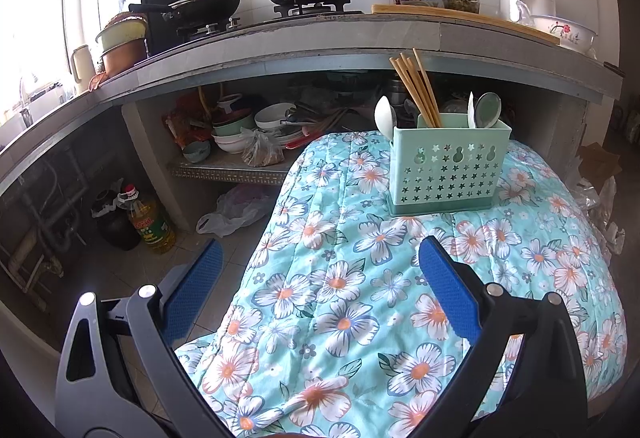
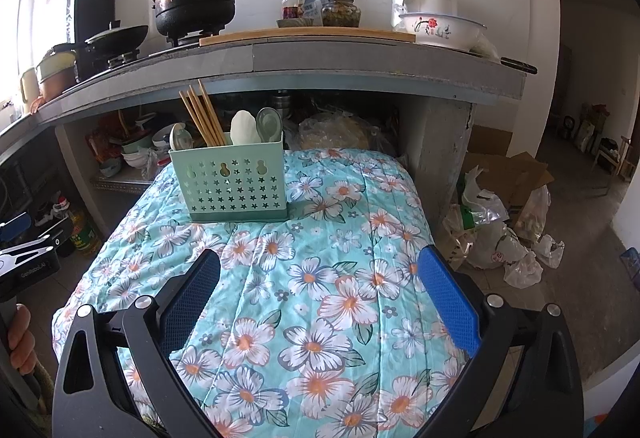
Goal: Organize utensils
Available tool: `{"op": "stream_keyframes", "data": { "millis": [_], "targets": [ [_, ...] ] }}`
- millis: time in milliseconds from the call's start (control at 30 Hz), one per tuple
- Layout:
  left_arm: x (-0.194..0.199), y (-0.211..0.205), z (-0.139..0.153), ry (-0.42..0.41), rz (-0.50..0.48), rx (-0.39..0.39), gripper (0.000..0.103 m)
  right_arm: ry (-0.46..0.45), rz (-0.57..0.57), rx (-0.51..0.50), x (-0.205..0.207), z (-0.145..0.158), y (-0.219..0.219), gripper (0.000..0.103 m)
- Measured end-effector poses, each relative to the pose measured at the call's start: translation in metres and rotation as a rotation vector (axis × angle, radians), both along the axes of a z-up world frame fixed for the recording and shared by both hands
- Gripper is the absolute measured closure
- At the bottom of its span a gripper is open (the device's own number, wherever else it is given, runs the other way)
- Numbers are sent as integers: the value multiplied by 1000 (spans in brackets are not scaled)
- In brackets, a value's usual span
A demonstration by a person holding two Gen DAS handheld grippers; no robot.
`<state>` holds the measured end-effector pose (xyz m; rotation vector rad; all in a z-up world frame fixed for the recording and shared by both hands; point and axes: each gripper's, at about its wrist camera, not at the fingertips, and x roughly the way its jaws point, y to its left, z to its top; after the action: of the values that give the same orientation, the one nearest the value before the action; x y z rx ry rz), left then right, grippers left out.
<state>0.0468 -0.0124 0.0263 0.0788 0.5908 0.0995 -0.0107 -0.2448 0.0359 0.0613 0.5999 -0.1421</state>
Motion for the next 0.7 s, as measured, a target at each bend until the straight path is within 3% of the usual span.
{"op": "stream_keyframes", "data": {
  "millis": [700],
  "targets": [
    [0,-1,0,2,-1,2,8,-3,8,-2,3,3,0,7]
  ]
}}
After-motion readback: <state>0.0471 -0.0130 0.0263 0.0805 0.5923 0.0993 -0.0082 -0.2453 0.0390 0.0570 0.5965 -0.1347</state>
